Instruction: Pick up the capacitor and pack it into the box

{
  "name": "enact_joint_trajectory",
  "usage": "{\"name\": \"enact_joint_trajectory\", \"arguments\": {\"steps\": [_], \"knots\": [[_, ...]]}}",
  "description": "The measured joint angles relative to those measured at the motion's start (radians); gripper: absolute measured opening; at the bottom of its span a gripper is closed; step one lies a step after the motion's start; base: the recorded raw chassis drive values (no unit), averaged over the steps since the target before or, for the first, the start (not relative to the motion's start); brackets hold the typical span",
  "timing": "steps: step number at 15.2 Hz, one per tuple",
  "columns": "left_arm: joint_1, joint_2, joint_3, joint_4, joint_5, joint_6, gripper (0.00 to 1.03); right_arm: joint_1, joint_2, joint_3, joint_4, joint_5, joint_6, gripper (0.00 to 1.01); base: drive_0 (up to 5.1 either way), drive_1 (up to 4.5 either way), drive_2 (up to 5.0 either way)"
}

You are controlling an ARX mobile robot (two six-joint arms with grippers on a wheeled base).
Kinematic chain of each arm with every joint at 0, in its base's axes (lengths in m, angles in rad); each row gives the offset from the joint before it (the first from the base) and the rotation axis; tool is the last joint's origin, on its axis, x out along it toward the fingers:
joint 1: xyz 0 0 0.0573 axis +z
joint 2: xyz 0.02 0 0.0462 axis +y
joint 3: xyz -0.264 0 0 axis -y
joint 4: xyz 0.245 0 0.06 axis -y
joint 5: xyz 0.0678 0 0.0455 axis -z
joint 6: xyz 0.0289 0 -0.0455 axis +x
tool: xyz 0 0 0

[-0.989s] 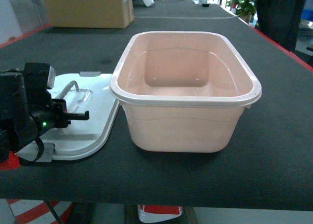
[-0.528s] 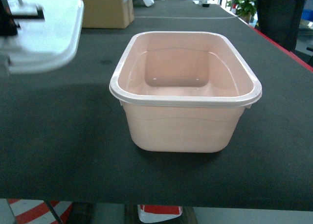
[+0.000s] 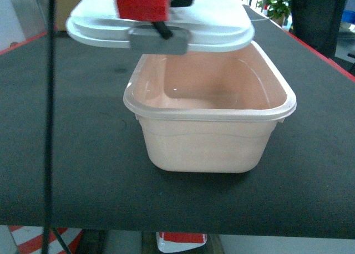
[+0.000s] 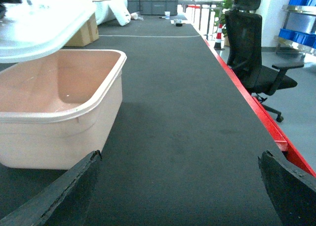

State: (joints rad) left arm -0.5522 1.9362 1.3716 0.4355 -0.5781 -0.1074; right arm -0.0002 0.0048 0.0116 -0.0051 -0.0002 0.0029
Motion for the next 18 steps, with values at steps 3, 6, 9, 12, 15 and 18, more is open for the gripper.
{"name": "enact_joint_trajectory", "arguments": {"steps": [3, 6, 9, 12, 15, 18], "knots": [[-0.086, 0.109, 0.131, -0.049, -0.054, -0.035, 0.02, 0.000, 0.000, 0.000, 0.000, 0.000, 0.000, 0.98, 0.0, 0.00, 0.0], [-0.117, 0.158, 0.182, -0.080, -0.088, -0.061, 0.02, 0.000, 0.000, 0.000, 0.000, 0.000, 0.000, 0.98, 0.0, 0.00, 0.0], [-0.148, 0.187, 0.212, -0.118, -0.148, -0.097, 0.02, 0.000, 0.000, 0.000, 0.000, 0.000, 0.000, 0.98, 0.0, 0.00, 0.0], [-0.161, 0.181, 0.178, -0.115, -0.160, -0.108, 0.02, 0.000, 0.000, 0.000, 0.000, 0.000, 0.000, 0.98, 0.0, 0.00, 0.0], [-0.151, 0.176, 0.103, -0.114, -0.133, -0.122, 0.02, 0.000, 0.000, 0.000, 0.000, 0.000, 0.000, 0.98, 0.0, 0.00, 0.0], [-0.123, 0.176, 0.075, -0.089, -0.095, -0.121, 0.02, 0.000, 0.000, 0.000, 0.000, 0.000, 0.000, 0.98, 0.0, 0.00, 0.0]]}}
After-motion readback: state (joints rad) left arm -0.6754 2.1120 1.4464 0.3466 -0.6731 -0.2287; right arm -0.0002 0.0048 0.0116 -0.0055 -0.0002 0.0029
